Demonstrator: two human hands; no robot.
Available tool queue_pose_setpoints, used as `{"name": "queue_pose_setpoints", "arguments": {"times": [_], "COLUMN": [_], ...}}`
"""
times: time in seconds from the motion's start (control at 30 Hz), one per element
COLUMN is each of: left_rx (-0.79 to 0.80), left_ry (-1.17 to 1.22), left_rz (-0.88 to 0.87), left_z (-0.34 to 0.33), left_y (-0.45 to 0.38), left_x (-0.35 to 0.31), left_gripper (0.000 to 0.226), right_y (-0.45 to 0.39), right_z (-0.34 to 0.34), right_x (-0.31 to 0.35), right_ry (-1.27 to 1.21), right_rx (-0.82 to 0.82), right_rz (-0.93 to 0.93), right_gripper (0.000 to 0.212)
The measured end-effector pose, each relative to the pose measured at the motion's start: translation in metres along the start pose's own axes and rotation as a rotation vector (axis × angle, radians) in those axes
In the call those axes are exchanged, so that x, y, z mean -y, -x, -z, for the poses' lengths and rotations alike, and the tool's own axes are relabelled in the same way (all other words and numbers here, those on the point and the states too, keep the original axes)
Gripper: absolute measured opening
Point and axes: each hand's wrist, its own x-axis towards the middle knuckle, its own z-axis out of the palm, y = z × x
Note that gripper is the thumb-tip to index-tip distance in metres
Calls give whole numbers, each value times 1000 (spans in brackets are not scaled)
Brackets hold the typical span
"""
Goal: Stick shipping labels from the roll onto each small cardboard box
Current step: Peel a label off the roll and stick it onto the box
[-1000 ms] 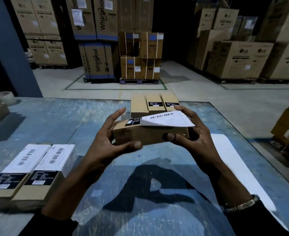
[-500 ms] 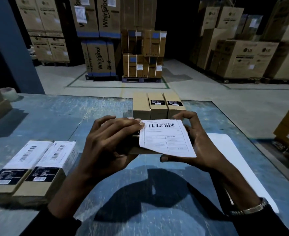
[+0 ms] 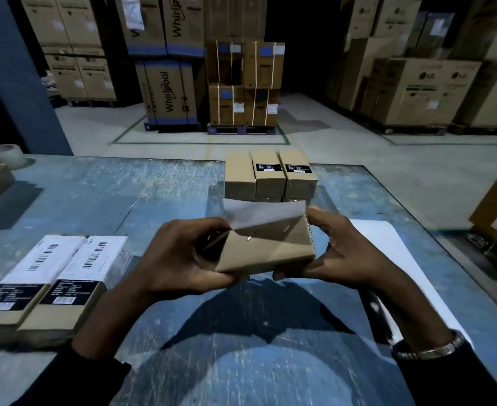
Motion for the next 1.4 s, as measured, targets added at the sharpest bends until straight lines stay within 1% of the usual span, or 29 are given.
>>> {"name": "queue_pose_setpoints", "arguments": {"times": [0.07, 0.13, 0.23, 0.37, 0.47, 0.63, 0.73, 0.8, 0.87, 0.93, 1.03, 1.2, 1.33, 1.4], "left_rx": [3, 39, 77, 105, 105, 100, 141, 179, 189, 184, 173, 132, 157, 186], "left_ry": [71, 169, 308, 408, 424, 452, 441, 433, 422, 410, 404, 385, 365, 321], "left_rz": [33, 115, 239, 325, 328, 356, 363, 375, 386, 392, 403, 368, 324, 299], "left_z": [1, 0, -2, -3, -4, -12, -18, -19, -20, -22, -27, -33, -34, -34], "left_y": [0, 1, 0, -1, 1, 3, 3, 4, 4, 4, 4, 6, 6, 7], "left_x": [4, 7, 9, 8, 10, 18, 23, 24, 25, 27, 30, 35, 39, 39], "left_gripper": [50, 49, 49, 48, 47, 51, 46, 54, 64, 68, 70, 70, 68, 73], "right_y": [0, 0, 0, 0, 2, 1, 1, 0, -1, 0, 1, 3, 3, 5], "right_z": [0, 0, -2, -6, -3, 1, -1, -3, -6, -9, -11, -13, -13, -14], "right_x": [-2, -3, -4, -6, -6, -7, -12, -15, -19, -26, -32, -37, -40, -42], "right_ry": [-26, -61, -138, -200, -193, -90, -30, -12, -27, -62, -123, -193, -247, -287], "right_rx": [23, 56, 62, 56, 93, 118, 140, 165, 187, 183, 177, 172, 182, 187], "right_rz": [-18, -55, -120, -167, -182, -183, -161, -169, -183, -197, -217, -232, -256, -268], "right_gripper": [81, 82, 82, 79, 76, 79, 76, 75, 75, 75, 73, 72, 72, 72]}}
